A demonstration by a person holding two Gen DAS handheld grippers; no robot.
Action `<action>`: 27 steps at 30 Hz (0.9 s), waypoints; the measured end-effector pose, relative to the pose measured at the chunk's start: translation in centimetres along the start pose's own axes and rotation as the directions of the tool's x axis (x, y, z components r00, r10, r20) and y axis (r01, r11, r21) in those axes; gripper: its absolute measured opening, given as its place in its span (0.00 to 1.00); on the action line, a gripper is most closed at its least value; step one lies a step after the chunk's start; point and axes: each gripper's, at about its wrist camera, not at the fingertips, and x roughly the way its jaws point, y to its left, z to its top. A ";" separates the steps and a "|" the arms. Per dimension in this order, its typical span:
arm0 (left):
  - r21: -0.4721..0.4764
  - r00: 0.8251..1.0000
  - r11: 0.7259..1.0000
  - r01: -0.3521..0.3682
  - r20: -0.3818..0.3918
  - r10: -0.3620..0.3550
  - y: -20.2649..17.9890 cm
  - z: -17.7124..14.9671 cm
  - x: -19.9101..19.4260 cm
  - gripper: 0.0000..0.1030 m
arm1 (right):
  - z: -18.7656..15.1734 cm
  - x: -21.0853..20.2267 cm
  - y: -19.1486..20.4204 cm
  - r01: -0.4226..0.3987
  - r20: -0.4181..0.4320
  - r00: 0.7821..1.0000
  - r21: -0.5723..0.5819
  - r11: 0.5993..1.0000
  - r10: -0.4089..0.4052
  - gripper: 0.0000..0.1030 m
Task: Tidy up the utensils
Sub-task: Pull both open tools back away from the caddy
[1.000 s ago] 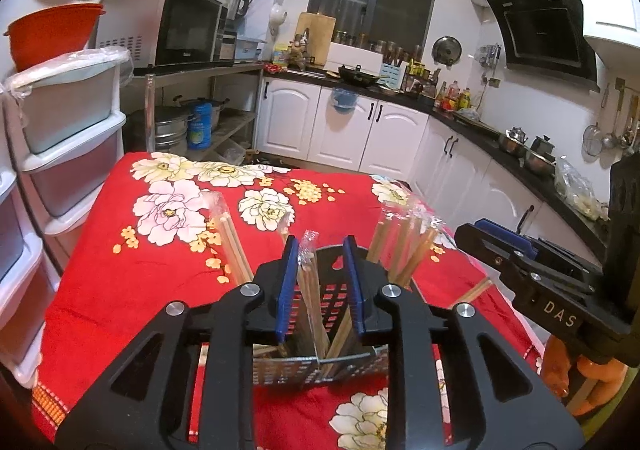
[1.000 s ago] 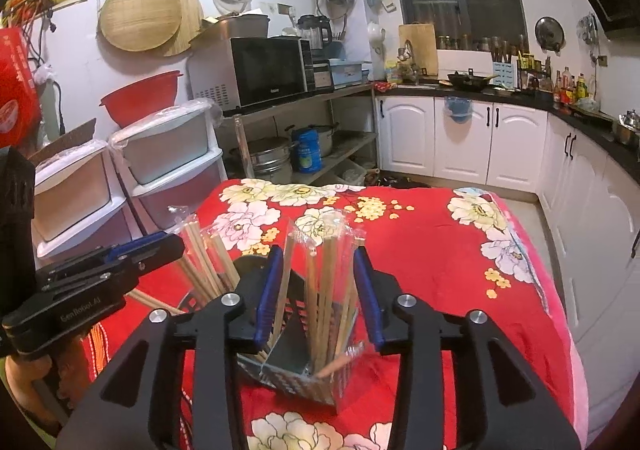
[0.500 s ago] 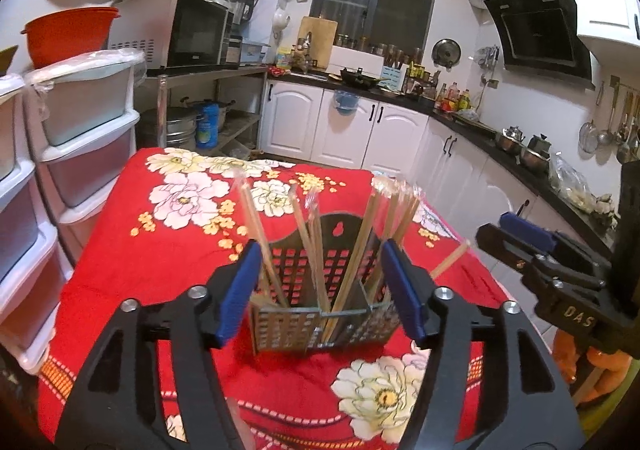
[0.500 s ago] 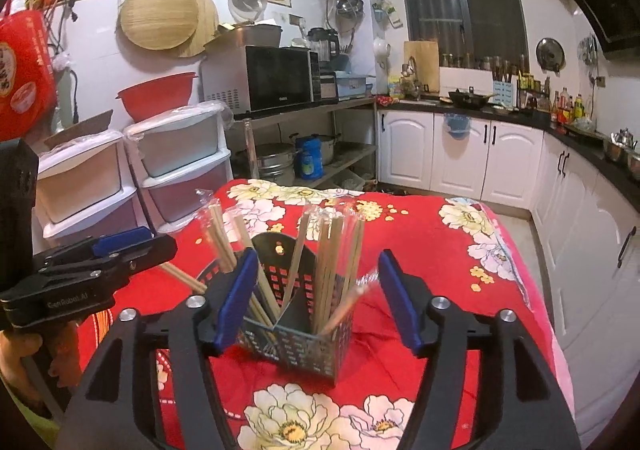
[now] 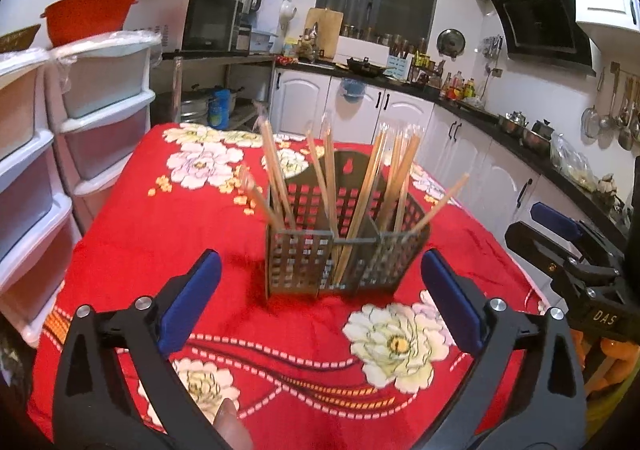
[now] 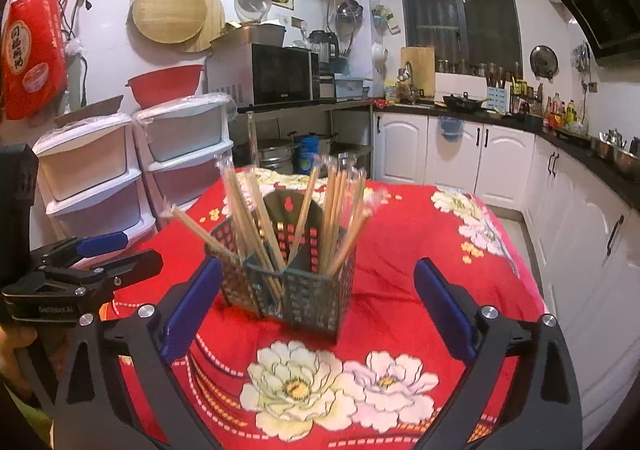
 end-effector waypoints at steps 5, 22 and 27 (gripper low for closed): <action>-0.009 1.000 1.000 -0.010 -0.014 0.010 0.1 -1.7 0.1 0.89 | -2.1 -0.1 0.0 0.015 -0.018 1.000 0.003 1.000 -0.015 0.92; -0.016 0.995 0.997 -0.079 0.061 0.079 0.5 -5.7 1.2 0.89 | -6.8 0.3 0.4 0.061 0.036 0.998 -0.004 0.998 -0.061 0.92; -0.012 0.992 0.996 -0.093 0.081 0.094 0.6 -6.5 1.6 0.89 | -8.0 0.5 0.9 0.077 0.076 0.994 -0.030 0.997 -0.075 0.94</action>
